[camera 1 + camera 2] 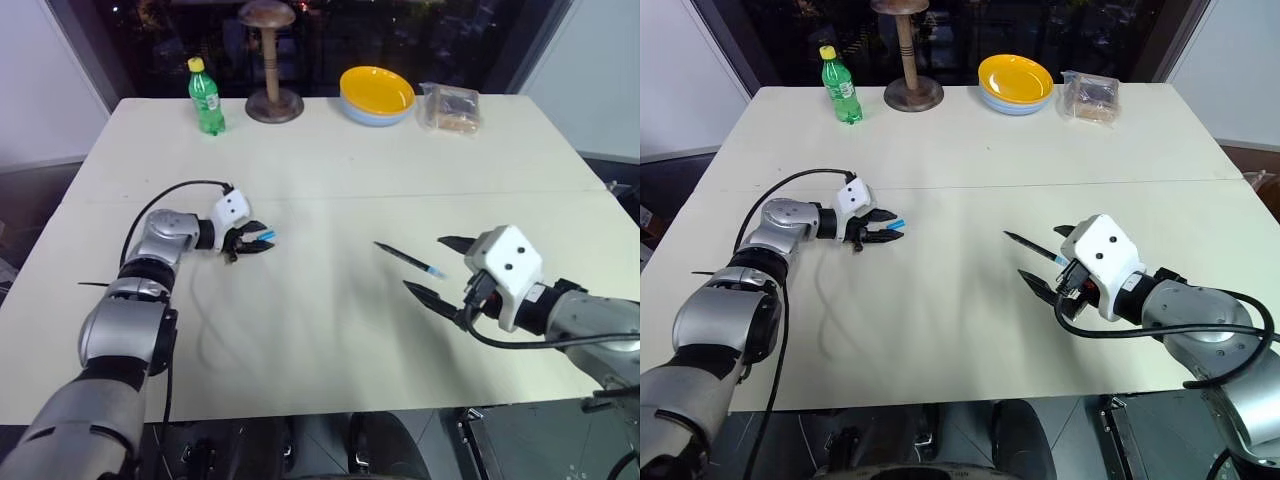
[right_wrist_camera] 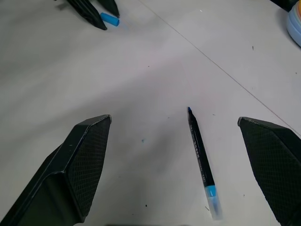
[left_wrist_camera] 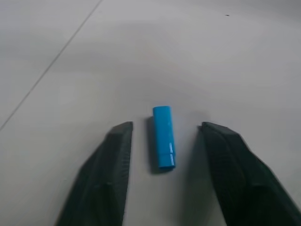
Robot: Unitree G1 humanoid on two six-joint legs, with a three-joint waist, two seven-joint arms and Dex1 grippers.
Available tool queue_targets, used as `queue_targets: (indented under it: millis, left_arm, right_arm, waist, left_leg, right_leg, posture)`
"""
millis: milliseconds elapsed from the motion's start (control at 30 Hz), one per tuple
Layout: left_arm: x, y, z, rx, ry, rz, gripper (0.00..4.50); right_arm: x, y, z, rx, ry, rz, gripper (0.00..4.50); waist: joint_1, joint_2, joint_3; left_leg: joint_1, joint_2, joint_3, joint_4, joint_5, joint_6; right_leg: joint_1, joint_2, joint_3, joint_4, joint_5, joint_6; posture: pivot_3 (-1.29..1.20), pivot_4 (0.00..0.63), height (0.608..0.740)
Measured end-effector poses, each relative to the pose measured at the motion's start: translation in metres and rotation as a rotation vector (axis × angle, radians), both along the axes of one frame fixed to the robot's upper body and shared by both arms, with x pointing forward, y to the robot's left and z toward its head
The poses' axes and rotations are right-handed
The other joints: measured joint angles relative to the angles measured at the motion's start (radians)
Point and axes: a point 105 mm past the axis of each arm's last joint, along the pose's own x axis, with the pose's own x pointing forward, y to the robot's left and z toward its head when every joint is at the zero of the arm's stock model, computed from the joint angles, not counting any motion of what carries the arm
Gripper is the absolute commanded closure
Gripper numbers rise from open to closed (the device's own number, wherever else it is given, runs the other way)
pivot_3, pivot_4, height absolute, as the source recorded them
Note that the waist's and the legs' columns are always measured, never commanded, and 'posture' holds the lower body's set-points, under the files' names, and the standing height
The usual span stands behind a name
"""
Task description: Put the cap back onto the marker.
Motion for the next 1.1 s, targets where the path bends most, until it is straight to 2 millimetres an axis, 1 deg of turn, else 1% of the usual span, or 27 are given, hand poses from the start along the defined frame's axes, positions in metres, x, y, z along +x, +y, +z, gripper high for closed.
queue_targets:
  millis: [67,100,400,533,600,667,733,800,900,967,1100]
  left_arm:
    - [-0.001,-0.001,-0.001,0.000,0.007,-0.008,4.34]
    - [-0.001,-0.001,-0.001,0.000,0.010,-0.006,4.43]
    - [-0.001,0.000,-0.002,0.004,0.019,-0.004,4.43]
    - [0.000,-0.004,0.000,0.003,0.009,-0.010,4.43]
    - [0.001,-0.010,0.001,0.003,-0.008,-0.021,4.43]
    - [0.002,-0.024,0.003,-0.007,-0.029,-0.050,4.43]
    - [0.001,-0.043,0.004,-0.018,-0.041,-0.104,4.43]
    - [0.000,-0.051,0.010,-0.014,-0.069,-0.139,4.43]
    - [0.001,-0.055,0.022,-0.017,-0.117,-0.162,4.43]
    - [-0.001,-0.056,0.026,-0.028,-0.131,-0.165,4.43]
    - [-0.014,-0.047,0.024,-0.055,-0.121,-0.145,4.43]
  right_arm:
    - [0.000,0.000,0.000,0.000,0.000,0.000,0.00]
    - [0.000,0.000,0.000,0.000,0.000,-0.001,0.00]
    - [0.000,0.000,0.000,-0.001,0.001,0.001,0.00]
    - [0.005,0.000,-0.006,0.006,0.023,0.008,0.00]
    - [0.011,-0.002,-0.009,0.021,0.029,0.010,0.00]
    - [0.018,-0.004,-0.012,0.029,0.038,0.016,0.00]
    - [0.028,-0.010,-0.016,0.043,0.051,0.013,0.00]
    - [0.038,-0.020,-0.023,0.070,0.076,0.000,0.00]
    - [0.051,-0.038,-0.038,0.088,0.135,-0.026,0.00]
    - [0.059,-0.047,-0.046,0.089,0.161,-0.036,0.00]
    - [0.075,-0.049,-0.058,0.079,0.183,-0.003,0.00]
  waist:
    - [-0.001,0.000,0.000]
    - [-0.002,0.000,0.000]
    - [-0.002,0.000,0.000]
    - [0.000,0.000,0.000]
    - [0.003,0.000,0.000]
    - [0.004,0.000,0.000]
    - [0.001,-0.001,0.000]
    - [-0.005,-0.001,0.000]
    - [-0.009,-0.001,0.000]
    - [-0.010,-0.001,0.000]
    - [-0.024,0.000,0.000]
  left_leg:
    - [0.000,0.000,0.000,0.000,0.000,0.000]
    - [0.001,0.000,0.000,0.000,0.000,0.000]
    - [0.001,0.000,0.000,0.000,0.000,0.000]
    - [0.001,0.000,0.000,0.001,0.000,0.000]
    - [0.000,0.000,-0.001,0.001,0.000,0.001]
    - [0.000,-0.001,-0.001,0.002,0.000,0.001]
    - [-0.002,0.000,0.000,0.004,-0.001,0.003]
    - [-0.003,0.000,0.000,0.006,-0.001,0.004]
    - [-0.002,0.000,0.002,0.006,-0.001,0.004]
    - [-0.002,0.000,0.002,0.006,-0.001,0.004]
    - [-0.002,0.001,0.002,0.007,-0.001,0.004]
  right_leg:
    - [0.000,0.000,0.000,0.000,0.000,0.000]
    - [0.000,0.000,0.000,0.000,0.000,0.000]
    - [0.000,0.000,0.000,0.001,0.000,0.000]
    - [0.000,0.000,0.000,0.001,0.000,0.000]
    - [0.001,0.000,0.000,0.001,0.000,0.000]
    - [0.001,0.000,0.000,0.001,0.000,0.000]
    - [0.001,0.000,0.000,0.001,0.000,0.001]
    - [0.000,0.000,0.000,0.001,0.000,0.001]
    - [-0.001,0.001,0.000,0.002,0.001,0.001]
    - [-0.001,0.001,0.000,0.002,0.001,0.001]
    - [-0.001,0.001,0.001,0.003,0.000,0.001]
  posture:
    - [0.00,0.150,0.740]
    - [0.00,0.150,0.740]
    - [0.00,0.150,0.740]
    - [0.00,0.150,0.740]
    - [0.00,0.150,0.740]
    - [0.00,0.150,0.740]
    - [0.00,0.150,0.740]
    - [0.00,0.150,0.740]
    - [0.00,0.150,0.740]
    - [0.00,0.150,0.740]
    - [0.00,0.150,0.740]
